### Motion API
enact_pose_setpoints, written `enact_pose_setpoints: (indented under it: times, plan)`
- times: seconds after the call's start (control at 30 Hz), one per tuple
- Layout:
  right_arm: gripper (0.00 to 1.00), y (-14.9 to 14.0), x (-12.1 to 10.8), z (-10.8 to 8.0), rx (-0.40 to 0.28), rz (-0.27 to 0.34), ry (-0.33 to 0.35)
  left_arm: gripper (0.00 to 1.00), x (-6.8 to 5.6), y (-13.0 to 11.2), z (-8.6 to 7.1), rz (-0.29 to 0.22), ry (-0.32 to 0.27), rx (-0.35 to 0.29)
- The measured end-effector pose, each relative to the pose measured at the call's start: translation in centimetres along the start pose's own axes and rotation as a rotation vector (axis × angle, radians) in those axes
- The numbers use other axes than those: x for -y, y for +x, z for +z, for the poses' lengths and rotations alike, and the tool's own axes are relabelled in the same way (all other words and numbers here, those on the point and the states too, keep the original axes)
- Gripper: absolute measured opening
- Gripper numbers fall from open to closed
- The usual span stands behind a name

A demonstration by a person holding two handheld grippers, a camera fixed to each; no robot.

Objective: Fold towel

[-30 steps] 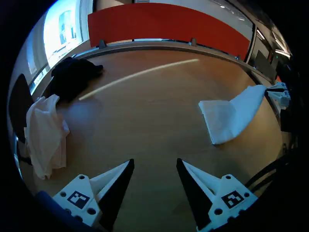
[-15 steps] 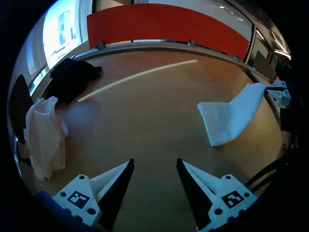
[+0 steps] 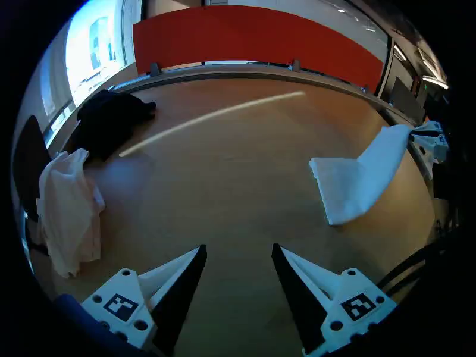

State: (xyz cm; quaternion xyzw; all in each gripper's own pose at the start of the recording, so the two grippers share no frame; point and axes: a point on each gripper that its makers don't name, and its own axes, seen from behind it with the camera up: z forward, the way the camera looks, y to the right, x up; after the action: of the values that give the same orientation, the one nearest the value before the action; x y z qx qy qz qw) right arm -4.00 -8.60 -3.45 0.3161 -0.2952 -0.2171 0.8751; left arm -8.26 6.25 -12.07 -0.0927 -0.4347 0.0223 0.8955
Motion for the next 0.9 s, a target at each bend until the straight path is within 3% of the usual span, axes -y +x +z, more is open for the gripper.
enact_pose_setpoints:
  times: [0.57,0.9]
  plan:
    - [0.06,1.3,3.2,1.7,-0.006,-0.044,0.071,0.81,-0.3,0.5,-0.2,-0.004,-0.003,-0.012]
    - [0.06,1.9,6.9,3.1,-0.006,-0.063,0.147,0.8,-0.5,0.7,-0.4,-0.006,-0.006,-0.019]
